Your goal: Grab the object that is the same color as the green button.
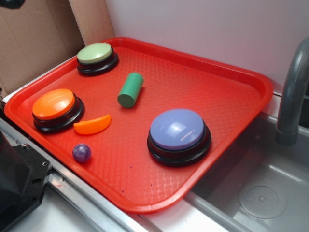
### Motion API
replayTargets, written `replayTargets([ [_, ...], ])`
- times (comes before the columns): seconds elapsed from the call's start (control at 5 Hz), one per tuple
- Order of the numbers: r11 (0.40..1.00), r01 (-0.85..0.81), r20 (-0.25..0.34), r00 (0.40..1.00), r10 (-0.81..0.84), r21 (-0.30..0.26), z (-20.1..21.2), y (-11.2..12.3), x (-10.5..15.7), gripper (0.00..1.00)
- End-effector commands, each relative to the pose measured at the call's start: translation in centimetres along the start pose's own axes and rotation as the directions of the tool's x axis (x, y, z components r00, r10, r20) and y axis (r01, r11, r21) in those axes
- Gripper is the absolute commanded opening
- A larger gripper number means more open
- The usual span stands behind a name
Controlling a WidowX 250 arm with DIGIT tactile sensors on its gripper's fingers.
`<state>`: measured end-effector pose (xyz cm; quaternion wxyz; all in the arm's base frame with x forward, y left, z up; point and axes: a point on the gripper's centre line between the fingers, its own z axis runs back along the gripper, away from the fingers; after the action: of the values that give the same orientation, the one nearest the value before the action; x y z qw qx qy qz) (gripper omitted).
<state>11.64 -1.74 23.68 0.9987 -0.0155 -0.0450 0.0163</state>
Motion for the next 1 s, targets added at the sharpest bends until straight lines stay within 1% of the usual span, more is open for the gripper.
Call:
replayTargets([
  [0.0, 1.000, 0.000, 0.000, 1.000, 0.000, 0.000, 0.0, 0.0, 0.0, 1.00],
  [0.2, 0.988, -0.154, 0.055, 0.986, 0.155, -0.027, -1.5, 0.1, 1.9, 1.00],
  [0.4, 0.956, -0.293, 0.066, 0.953, 0.294, -0.037, -3.8, 0.1, 3.9, 1.00],
  [0.6, 0.853, -0.514, 0.127, 0.843, 0.522, -0.096, -8.2, 0.9, 6.9, 1.00],
  [0.8, 0.816, -0.571, 0.173, 0.798, 0.578, -0.092, -11.8, 1.4, 9.3, 1.00],
])
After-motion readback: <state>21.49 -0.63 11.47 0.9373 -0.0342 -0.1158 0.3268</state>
